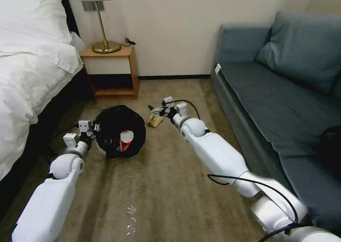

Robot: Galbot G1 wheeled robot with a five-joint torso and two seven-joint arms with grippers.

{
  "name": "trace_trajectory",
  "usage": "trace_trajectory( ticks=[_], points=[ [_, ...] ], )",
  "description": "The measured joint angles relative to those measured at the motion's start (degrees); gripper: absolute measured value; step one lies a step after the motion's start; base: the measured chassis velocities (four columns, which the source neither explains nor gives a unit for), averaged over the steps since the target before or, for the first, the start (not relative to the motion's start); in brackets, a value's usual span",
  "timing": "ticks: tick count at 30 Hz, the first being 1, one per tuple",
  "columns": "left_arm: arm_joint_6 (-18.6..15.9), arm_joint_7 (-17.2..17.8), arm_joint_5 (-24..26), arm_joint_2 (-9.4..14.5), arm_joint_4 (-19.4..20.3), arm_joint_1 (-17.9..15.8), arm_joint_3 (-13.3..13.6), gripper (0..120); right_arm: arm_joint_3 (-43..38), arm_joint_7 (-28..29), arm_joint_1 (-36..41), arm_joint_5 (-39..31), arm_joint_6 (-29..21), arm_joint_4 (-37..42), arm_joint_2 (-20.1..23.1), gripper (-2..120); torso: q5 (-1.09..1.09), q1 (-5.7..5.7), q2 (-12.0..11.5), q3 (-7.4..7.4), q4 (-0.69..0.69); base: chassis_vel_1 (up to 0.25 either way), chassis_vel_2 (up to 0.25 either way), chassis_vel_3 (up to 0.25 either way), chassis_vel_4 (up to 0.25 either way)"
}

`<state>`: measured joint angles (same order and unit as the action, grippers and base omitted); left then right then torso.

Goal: Pick up the trash bin, then pick up the garbage on the floor and place it into the trash bin.

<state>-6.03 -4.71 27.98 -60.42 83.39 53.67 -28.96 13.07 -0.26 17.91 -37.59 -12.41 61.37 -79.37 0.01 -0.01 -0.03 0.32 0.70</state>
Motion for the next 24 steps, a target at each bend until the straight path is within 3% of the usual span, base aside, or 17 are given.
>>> trace_trajectory(
  ticks=[9, 24],
  points=[
    [-0.56, 1.11, -1.43, 1.12, 1.71, 1.21, -2.5, 4, -0.53, 2.63, 1.66, -8.32, -5.59, 3.11, 3.42, 100, 0.01, 0.0, 0.0, 0.0, -0.01, 0.0, 0.0, 0.0, 0.0],
    [-1.11, 1.97, -0.59, 2.24, 3.89, 2.79, -5.24, 4, -3.49, 0.79, 8.09, -5.71, -7.29, 2.8, 7.01, 100, 0.0, 0.0, 0.0, 0.0, 0.0, 0.0, 0.0, 0.0, 0.0]
  ],
)
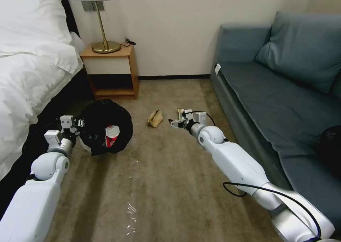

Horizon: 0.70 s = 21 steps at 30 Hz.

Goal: Pick up the trash bin, then pick up the garbage on the floor and place it into the trash bin.

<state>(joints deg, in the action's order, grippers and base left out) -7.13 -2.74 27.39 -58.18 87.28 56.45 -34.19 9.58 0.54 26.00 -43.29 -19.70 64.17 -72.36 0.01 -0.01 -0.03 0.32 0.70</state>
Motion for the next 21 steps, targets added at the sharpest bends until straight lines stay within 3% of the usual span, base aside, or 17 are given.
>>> trace_trajectory(
  ticks=[12, 21],
  points=[
    [-0.28, 0.52, -0.08, 1.35, 1.25, 0.73, -0.23, 4, -2.18, -0.74, 1.63, 1.25, 0.27, -0.79, 0.52, 100, -0.01, 0.0, 0.0, 0.0, -0.01, 0.0, 0.0, 0.0, 0.0],
    [-0.26, 0.52, 0.1, 1.95, 1.62, 2.02, -1.85, 4, -3.15, -1.01, 2.65, 2.28, 0.53, -1.19, 0.29, 100, -0.01, 0.0, 0.0, 0.0, -0.01, 0.0, 0.0, 0.0, 0.0]
  ],
)
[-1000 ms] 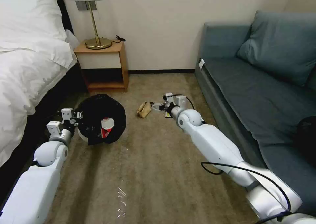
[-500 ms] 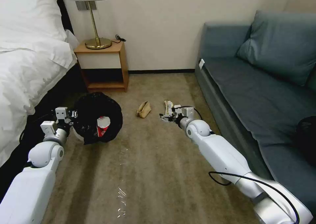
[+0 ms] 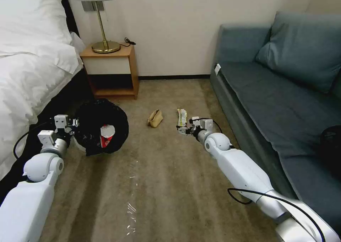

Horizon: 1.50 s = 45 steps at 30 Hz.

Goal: Pick up the trash bin, then pick up the garbage on the floor and place it into the trash bin.

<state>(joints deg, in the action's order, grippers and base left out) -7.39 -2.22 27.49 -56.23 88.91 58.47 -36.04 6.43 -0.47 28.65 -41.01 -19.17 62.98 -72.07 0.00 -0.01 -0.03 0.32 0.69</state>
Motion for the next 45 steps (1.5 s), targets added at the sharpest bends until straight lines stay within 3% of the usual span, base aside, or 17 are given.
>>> trace_trajectory(
  ticks=[45],
  points=[
    [0.31, 0.27, 0.5, -0.39, 0.3, 0.64, -0.96, 4, -1.2, -2.33, 0.81, 1.68, 2.48, -1.96, -0.92, 100, 0.0, 0.0, 0.0, 0.01, 0.02, -0.018, 0.017, 0.016, -0.016]
  ],
)
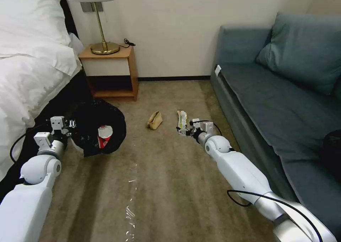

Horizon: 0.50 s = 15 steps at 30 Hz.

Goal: Pick up the trash bin, then pick up the garbage on the floor and place it into the trash bin.

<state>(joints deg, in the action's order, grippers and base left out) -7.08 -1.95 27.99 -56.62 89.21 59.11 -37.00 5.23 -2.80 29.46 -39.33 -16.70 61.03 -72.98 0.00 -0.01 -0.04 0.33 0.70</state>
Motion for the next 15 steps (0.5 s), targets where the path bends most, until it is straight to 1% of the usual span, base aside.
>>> trace_trajectory(
  ticks=[15],
  points=[
    [-0.44, 0.67, 0.93, 1.11, 0.75, -0.1, -1.29, 4, -0.06, 0.0, 0.25, 0.12, 0.0, 0.16, -0.34, 100, 0.01, 0.0, 0.0, -0.01, -0.02, -0.063, 0.074, 0.068, -0.064]
  ],
)
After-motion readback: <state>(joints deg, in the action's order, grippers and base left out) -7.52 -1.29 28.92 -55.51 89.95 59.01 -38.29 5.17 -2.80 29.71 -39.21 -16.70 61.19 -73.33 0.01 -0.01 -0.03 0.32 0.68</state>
